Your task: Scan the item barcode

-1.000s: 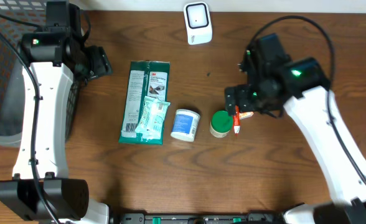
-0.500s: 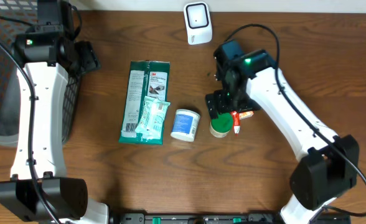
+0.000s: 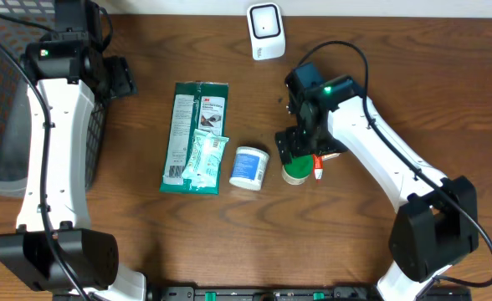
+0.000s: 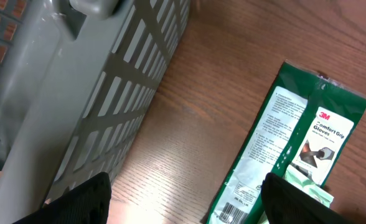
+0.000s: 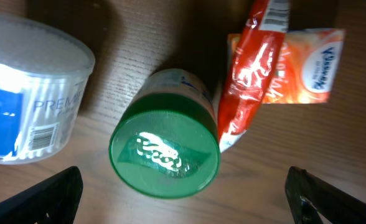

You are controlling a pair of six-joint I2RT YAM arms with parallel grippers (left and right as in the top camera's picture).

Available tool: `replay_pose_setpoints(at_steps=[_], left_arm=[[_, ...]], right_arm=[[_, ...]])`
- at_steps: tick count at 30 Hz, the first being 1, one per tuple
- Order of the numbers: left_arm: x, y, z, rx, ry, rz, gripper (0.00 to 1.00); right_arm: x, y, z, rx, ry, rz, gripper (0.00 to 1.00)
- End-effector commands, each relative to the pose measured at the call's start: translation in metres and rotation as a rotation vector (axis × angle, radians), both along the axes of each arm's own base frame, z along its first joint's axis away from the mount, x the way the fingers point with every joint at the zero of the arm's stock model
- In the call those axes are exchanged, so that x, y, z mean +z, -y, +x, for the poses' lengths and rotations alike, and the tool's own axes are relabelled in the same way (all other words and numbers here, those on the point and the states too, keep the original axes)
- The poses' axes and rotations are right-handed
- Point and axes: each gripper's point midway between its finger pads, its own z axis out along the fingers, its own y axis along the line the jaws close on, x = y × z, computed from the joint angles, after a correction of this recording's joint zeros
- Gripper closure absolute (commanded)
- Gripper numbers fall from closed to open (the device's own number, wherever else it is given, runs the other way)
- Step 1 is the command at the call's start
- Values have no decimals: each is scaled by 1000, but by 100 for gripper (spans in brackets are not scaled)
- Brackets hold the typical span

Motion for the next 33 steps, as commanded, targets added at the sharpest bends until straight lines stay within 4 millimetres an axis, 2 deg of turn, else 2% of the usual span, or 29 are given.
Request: replay_pose_setpoints(at_steps=[1,11,16,23,28,32,33], left_arm=[[-5,-9,0,4,-19,32,22],[-5,-9,0,4,-19,32,22],[-5,-9,0,4,-19,32,22],[-5,-9,0,4,-19,32,22],[-5,-9,0,4,-19,32,22],[-5,-9,0,4,-19,32,22],[-5,-9,0,4,-19,32,22]], right_arm=[[-13,-8,-10,33,-20,-1,1],[-49,-25,-17,155,29,6,1],[-50,-10,-10,152,70,-86,1],[-51,-9,-14,153,53,-84,1],[-53,-9,-13,153,58,-85,8],[-61,-7,-15,152,61,-85,11],[-64,-7,-15,152,61,-85,14]])
